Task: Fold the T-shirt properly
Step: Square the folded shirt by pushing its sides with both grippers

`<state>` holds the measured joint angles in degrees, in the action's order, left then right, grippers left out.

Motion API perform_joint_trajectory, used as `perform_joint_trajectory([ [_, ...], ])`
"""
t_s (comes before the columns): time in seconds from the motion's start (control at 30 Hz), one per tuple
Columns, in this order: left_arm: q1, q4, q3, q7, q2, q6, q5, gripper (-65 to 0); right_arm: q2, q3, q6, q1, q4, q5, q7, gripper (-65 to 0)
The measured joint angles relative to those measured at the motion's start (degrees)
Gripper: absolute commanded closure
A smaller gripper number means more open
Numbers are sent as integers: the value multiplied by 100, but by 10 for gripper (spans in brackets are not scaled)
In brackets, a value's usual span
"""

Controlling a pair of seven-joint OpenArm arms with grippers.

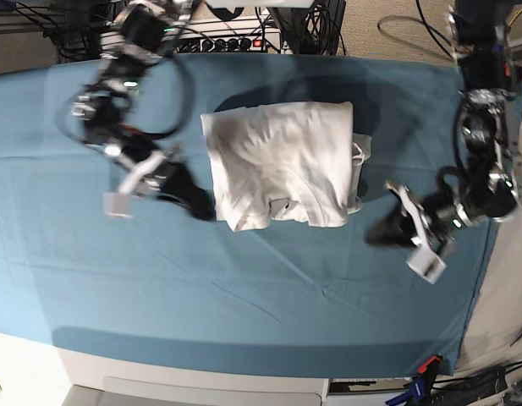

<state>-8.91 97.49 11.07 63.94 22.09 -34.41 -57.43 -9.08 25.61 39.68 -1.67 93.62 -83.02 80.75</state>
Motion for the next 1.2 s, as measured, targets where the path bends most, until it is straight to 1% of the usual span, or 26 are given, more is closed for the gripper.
perform_joint_trajectory([
  [0.03, 144, -13, -2, 39, -125, -118, -140, 0, 35, -365, 13, 4, -42, -20, 48, 0],
  [0.07, 299, -11, 0, 79, -247, -188, -341, 0, 50, -590, 28, -9, -52, 26, 87, 0],
  [0.13, 555, -20, 0, 116, -455, -236, -531, 0, 118, -1047, 28, -24, -116, 46, -20, 0],
  [0.17, 647, -22, -2, 120, -542, -262, -627, 0, 146, -1246, 33, -24, -155, 238, -17, 0],
  [0.23, 743, -20, -7, 125, -713, -271, -664, 0, 129, -1480, 20, -20, -251, 822, 22, 0],
  [0.3, 774, -20, -4, 120, -789, -271, -669, 0, 96, -1552, 33, 24, -334, 1419, -50, 0],
  [0.37, 835, -20, 20, 98, -831, -271, -599, 0, 85, -1550, 22, 92, -431, 1858, -341, 0],
  [0.43, 929, -22, 20, 57, -903, -267, -409, 0, 120, -1530, -83, 205, -450, 2267, -564, 0],
  [0.47, 973, -22, 13, 55, -931, -254, -367, 0, 131, -1517, -85, 271, -452, 2411, -629, 0],
  [0.57, 1047, -22, 15, 44, -933, -251, -339, 0, 125, -1519, -101, 387, -455, 2621, -723, 0],
  [0.63, 1113, -20, 15, -101, -920, -251, -44, 0, 118, -1523, -103, 382, -455, 2706, -761, 0],
  [0.73, 1298, -22, 17, -428, -922, 249, 619, 0, 127, -1523, -103, 372, -455, 3071, -946, 0],
  [0.8, 1388, -24, 20, -625, -920, 398, 1008, 0, 127, -1488, -103, 372, -455, 3508, -1097, 0],
  [0.87, 1419, -24, 20, -702, -922, 507, 1202, 0, 111, -1392, -94, 372, -455, 3794, -1196, 0],
  [0.93, 1429, -22, 20, -723, -922, 553, 1327, 0, 114, -1244, -87, 372, -455, 3873, -1228, 0],
  [1.0, 1429, -22, 20, -772, -922, 553, 1458, 0, 136, -1088, -234, 369, -455, 3871, -1228, 0],
  [1.03, 1429, -22, 20, -793, -922, 553, 1488, 0, 162, -1019, -229, 367, -455, 3884, -1250, 0],
  [1.13, 1429, -22, 20, -852, -922, 555, 1624, 0, 339, -719, -216, 354, -450, 3971, -1331, 0],
  [1.17, 1429, -22, 20, -852, -922, 562, 1652, 0, 420, -586, -278, 354, -448, 4065, -1355, 0],
  [1.2, 1432, -22, 20, -855, -920, 667, 1648, 0, 503, -446, -374, 354, -448, 4120, -1368, 0],
])
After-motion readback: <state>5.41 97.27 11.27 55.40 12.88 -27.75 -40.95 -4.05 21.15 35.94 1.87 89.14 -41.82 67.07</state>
